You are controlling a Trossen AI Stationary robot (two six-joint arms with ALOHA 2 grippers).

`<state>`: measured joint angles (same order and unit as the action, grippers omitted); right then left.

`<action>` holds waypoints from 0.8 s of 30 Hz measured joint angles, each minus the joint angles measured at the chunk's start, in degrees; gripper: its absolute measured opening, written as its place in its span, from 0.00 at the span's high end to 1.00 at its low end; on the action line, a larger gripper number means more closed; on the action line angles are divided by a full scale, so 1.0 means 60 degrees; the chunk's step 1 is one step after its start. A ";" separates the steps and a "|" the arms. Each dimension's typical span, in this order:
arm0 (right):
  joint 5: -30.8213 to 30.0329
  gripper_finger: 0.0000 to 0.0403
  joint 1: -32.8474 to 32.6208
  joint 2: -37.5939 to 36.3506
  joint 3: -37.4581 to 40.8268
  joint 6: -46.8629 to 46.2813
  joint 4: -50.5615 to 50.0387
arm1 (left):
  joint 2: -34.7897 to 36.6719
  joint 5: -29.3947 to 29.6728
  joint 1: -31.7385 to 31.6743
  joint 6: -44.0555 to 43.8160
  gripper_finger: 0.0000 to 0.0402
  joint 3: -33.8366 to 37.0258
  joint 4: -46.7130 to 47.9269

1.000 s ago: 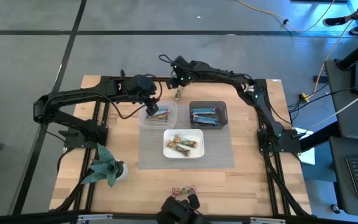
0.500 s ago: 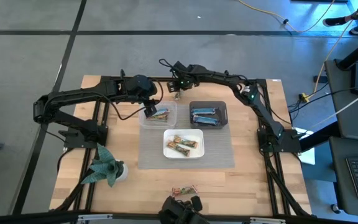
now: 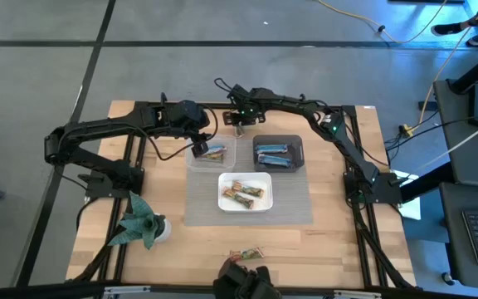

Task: Pick and place Granola Bars by type
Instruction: Put the yellow granola bar into the white bin

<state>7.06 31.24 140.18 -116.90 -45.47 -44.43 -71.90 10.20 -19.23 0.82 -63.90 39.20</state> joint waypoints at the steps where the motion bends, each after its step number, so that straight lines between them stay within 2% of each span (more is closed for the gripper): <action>1: 0.0015 0.54 0.0007 0.0000 0.0000 -0.0091 0.0002 | 0.0001 -0.0010 -0.0003 0.0000 0.57 0.0000 0.0004; 11: 0.0708 0.54 0.0132 0.0000 0.0011 0.0593 0.0003 | 0.0002 -0.0258 -0.0003 0.0000 0.57 0.0000 0.0048; 18: 0.1440 0.54 0.0129 0.0015 -0.0034 0.3567 -0.0025 | 0.0000 -0.0258 0.0000 0.0000 0.57 0.0000 0.0256; 24: 0.1247 0.54 -0.0014 0.0015 -0.0062 0.5927 -0.0830 | 0.0003 -0.0258 0.0000 0.0004 0.57 0.0000 0.0272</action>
<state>14.54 31.16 140.27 -117.27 -9.90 -49.41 -71.88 8.65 -19.22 0.84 -63.90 40.83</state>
